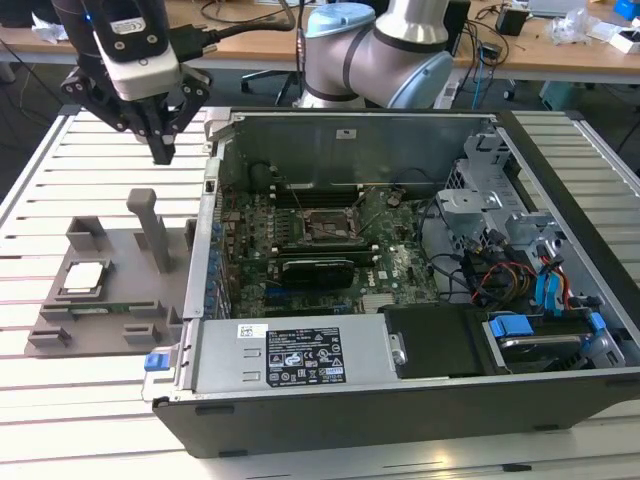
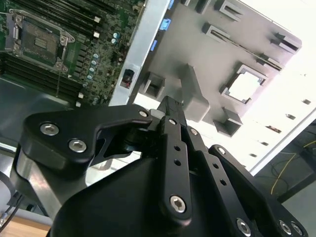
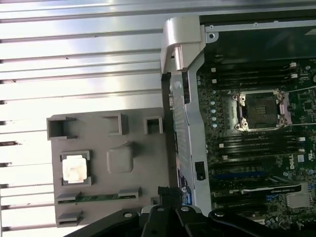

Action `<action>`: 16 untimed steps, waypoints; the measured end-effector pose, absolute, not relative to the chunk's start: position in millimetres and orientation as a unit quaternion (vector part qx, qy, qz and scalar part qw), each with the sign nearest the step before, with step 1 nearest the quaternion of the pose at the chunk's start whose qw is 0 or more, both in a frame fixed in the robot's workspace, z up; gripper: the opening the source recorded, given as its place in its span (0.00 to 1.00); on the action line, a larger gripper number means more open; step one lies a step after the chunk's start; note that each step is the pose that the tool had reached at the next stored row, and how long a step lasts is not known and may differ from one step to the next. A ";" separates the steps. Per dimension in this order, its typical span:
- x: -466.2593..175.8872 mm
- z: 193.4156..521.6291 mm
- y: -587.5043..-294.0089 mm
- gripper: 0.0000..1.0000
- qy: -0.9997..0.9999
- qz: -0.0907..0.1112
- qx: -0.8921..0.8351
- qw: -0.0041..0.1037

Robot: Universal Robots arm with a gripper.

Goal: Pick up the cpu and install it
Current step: 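Reach for the cpu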

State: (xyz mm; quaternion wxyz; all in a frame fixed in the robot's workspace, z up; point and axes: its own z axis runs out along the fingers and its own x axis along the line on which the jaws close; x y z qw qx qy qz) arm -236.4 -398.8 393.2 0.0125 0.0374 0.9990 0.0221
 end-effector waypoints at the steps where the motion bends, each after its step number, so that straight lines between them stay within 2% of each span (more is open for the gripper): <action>1: -238.7 393.2 -398.8 0.11 0.999 0.022 0.037 0.013; 16: -273.8 393.1 -398.9 0.11 0.999 0.022 0.037 0.013</action>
